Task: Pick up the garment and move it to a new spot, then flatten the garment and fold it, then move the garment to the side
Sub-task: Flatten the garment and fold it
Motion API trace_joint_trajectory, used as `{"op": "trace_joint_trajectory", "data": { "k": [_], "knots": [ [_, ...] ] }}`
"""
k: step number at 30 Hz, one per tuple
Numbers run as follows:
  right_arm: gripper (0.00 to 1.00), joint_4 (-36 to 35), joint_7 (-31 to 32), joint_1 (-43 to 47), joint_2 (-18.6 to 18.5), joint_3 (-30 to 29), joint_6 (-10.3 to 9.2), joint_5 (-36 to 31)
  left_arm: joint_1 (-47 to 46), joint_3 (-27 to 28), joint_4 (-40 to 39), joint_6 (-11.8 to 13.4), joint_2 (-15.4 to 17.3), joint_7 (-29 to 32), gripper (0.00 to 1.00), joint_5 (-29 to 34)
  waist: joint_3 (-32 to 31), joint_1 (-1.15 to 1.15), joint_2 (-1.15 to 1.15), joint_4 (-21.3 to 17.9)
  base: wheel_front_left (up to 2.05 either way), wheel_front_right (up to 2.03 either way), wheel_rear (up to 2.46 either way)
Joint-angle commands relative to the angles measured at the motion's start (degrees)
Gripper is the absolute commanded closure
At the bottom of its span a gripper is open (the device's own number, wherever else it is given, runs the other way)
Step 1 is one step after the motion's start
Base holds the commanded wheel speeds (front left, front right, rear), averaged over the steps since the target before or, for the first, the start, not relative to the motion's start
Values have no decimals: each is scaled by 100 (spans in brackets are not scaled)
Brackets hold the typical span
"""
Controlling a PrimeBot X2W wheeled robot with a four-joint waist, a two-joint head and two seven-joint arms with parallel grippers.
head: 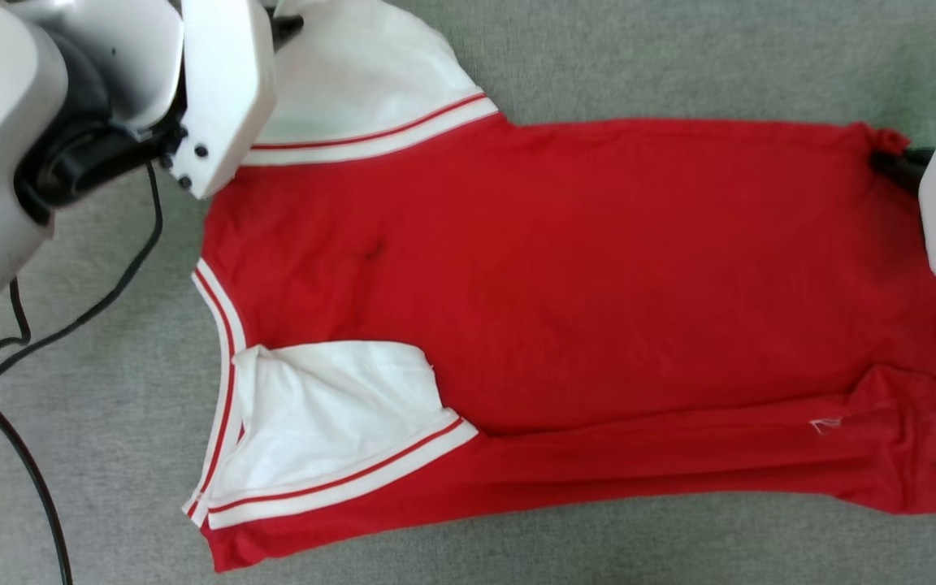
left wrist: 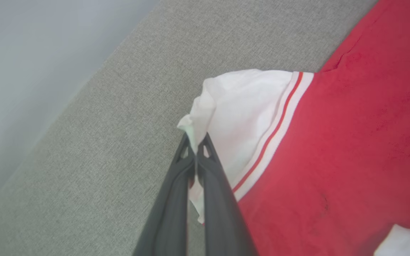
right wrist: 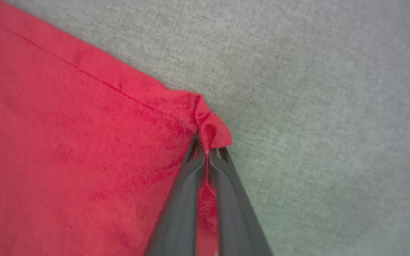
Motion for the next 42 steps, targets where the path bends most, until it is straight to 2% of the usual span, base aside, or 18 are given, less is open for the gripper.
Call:
{"op": "trace_joint_trajectory", "data": {
  "k": [1,5,11,19,28,33,40,41,42],
  "knots": [
    [100,40,-157,197,25,107,15,66,119,-14,-2,-3,35,-113,100,-62,-272,1,0,-9,0,0,0],
    [100,-113,-730,326,-155,179,8,161,420,-37,-102,-3,188,-410,100,-186,-646,1,0,1,0,0,0],
    [100,-348,-1214,717,-380,314,8,224,875,-70,-429,84,459,-687,100,-312,-1011,1,0,32,0,0,0],
    [100,-643,-1714,1473,-649,283,8,203,1804,-209,-1303,517,1070,-1077,100,-449,-1384,1,0,92,0,0,0],
    [100,-1026,-2003,2586,-699,-31,8,193,3042,-493,-2026,1103,1648,-1557,100,-774,-1569,1,0,97,0,0,0],
    [100,-937,-1978,3272,-503,-226,8,144,3869,-677,-1986,1285,1642,-1856,100,-1009,-1590,1,0,85,0,0,0],
    [100,-475,-1958,3460,-169,-86,8,-18,4382,-784,-1474,1126,1277,-1949,100,-1142,-1596,1,0,68,0,0,0],
    [100,-417,-2006,3435,-139,-98,8,-50,4396,-786,-1403,1128,1230,-1999,95,-1102,-1608,1,0,67,0,0,0],
    [63,-393,-2046,3398,-99,-146,7,-36,4415,-777,-1347,1143,1192,-2040,50,-1109,-1626,1,0,64,0,0,0]
  ]
}}
